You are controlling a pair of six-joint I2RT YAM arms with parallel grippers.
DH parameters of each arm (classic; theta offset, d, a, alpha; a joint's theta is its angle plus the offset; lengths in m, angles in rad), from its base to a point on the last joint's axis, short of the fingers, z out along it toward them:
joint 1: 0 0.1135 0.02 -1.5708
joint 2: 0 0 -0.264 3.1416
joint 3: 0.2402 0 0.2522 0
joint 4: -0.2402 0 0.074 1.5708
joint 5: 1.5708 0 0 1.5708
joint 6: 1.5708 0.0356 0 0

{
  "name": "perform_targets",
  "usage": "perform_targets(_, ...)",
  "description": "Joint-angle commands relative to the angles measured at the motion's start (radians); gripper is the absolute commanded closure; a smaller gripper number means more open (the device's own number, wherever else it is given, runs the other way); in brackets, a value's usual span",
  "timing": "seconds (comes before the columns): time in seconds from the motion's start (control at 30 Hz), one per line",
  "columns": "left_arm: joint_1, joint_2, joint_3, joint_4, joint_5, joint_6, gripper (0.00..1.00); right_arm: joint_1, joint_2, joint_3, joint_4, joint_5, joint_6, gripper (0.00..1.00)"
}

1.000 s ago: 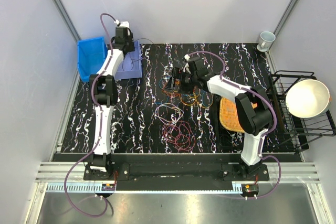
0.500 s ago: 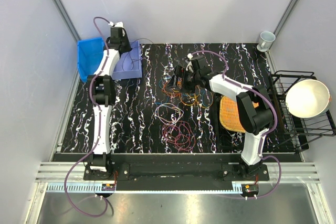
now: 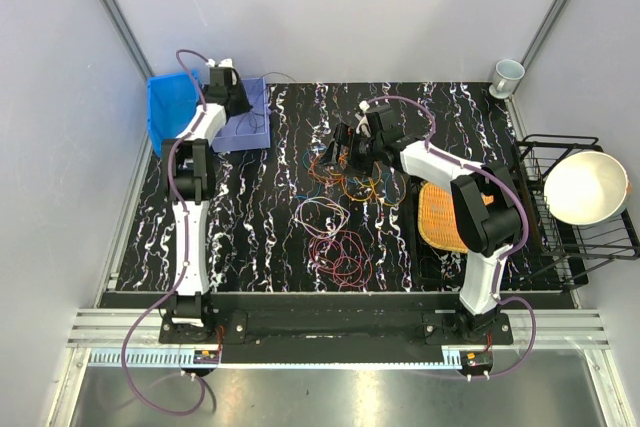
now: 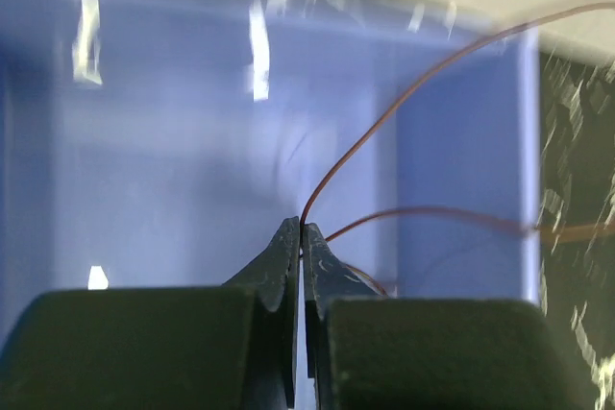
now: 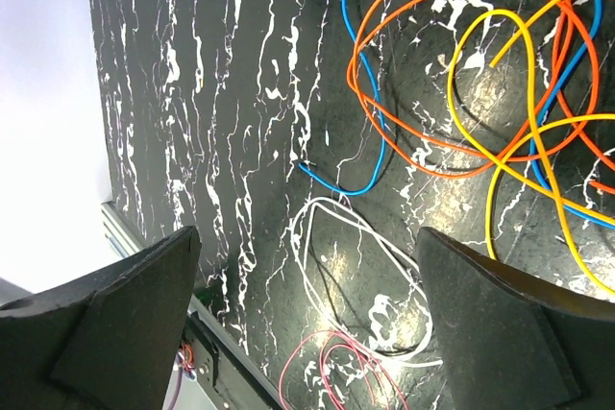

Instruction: Untangle the cables

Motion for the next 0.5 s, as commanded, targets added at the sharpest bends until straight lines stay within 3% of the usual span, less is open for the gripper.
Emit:
perform_targets(0.0, -0.002, -0.263, -0.131, 0.141, -0.004, 0.016, 1.00, -0.005, -0.017, 0.015, 0.036, -0.031, 0.012, 0.00)
perform_targets(0.2, -0.002, -0.458, -0.139, 0.104, 0.024, 0.026, 1.00, -0.007, -0.049, 0.005, 0.042, -0.025, 0.015, 0.00)
perform_targets(0.47, -0.008, -0.682, -0.208, 0.070, -0.041, 0.039, 1.00, -0.004, -0.094, -0.020, 0.048, -0.031, 0.021, 0.00)
